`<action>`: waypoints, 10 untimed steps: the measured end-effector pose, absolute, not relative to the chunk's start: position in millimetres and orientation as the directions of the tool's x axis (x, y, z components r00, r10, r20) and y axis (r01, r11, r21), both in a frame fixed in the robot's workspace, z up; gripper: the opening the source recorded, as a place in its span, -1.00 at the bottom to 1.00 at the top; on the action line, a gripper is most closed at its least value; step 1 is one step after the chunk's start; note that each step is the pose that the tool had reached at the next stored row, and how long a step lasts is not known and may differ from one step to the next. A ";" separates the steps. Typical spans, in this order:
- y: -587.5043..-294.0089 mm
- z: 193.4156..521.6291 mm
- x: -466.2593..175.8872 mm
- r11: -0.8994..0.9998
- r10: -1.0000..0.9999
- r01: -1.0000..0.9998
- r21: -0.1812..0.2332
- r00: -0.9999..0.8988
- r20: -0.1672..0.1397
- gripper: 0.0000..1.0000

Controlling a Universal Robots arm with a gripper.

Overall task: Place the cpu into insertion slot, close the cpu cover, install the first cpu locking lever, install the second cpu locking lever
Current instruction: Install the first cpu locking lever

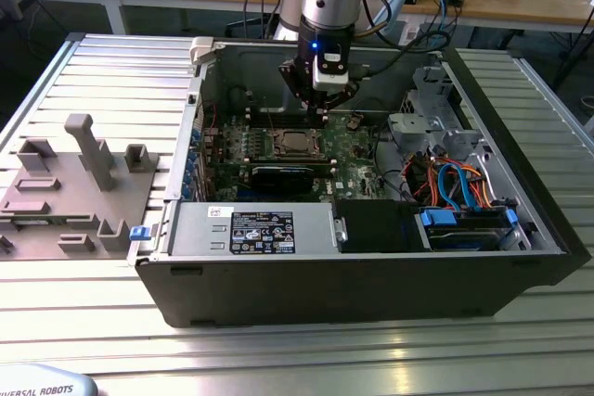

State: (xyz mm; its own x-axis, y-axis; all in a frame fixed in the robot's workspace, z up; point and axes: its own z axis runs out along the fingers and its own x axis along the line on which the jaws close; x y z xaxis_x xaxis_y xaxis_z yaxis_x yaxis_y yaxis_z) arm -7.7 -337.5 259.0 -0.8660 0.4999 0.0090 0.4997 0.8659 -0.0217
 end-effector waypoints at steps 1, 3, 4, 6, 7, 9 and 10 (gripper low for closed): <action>-337.5 259.0 -7.7 0.866 0.499 0.499 -0.022 -0.866 0.009 -0.79; -337.5 259.0 -7.7 0.867 0.498 0.498 -0.022 -0.867 0.009 -0.79; -337.5 259.0 -7.7 0.868 0.497 0.497 -0.022 -0.868 0.009 -0.79; -337.5 259.0 -7.7 0.868 0.496 0.496 -0.022 -0.868 0.009 -0.79; -337.5 259.0 -7.7 0.869 0.495 0.495 -0.022 -0.869 0.009 -0.79; -337.5 259.0 -7.7 0.869 0.494 0.494 -0.022 -0.869 0.009 -0.79; -337.5 259.0 -7.7 0.870 0.494 0.493 -0.022 -0.870 0.009 -0.79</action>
State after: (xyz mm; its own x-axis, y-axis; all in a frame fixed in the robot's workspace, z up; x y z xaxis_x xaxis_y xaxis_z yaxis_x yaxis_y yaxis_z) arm -7.7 -337.5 259.0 -0.8696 0.4936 0.0090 0.4934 0.8695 -0.0217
